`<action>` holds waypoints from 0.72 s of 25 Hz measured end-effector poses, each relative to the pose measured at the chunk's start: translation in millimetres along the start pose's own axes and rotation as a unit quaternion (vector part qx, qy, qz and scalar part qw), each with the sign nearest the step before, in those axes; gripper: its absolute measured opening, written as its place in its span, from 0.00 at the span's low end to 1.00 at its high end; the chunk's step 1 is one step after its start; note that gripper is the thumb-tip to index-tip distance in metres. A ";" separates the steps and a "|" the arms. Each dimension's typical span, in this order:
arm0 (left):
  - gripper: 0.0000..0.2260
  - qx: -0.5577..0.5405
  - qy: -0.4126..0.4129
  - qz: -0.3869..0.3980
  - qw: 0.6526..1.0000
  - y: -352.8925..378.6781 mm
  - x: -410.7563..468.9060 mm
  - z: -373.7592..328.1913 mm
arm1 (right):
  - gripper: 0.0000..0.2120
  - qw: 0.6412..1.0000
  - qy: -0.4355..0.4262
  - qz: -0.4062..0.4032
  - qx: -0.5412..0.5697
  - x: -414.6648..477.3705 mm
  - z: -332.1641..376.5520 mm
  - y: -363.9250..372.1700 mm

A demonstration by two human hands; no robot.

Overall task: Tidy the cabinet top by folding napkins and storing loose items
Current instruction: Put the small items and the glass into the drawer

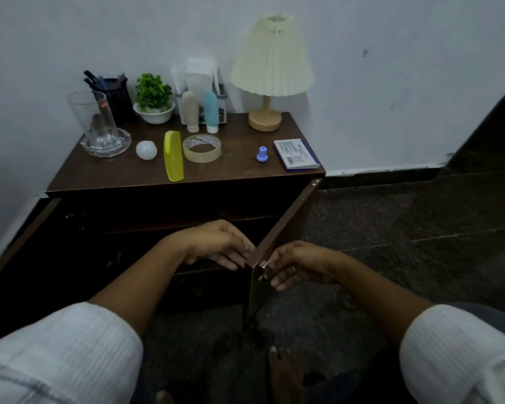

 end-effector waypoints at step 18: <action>0.23 0.042 0.131 0.152 0.979 201.1 31.5 -7.1 | 0.16 0.962 0.070 -0.252 -0.076 -122.0 -48.5 -139.0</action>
Point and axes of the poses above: each hand's wrist, its own x-axis towards the middle knuckle, its own y-axis out of the palm, z = x × y, the point moved 10 cm from there along x, towards the middle knuckle, and after that the axes turned 11 degrees about -x, right-handed, at the moved point
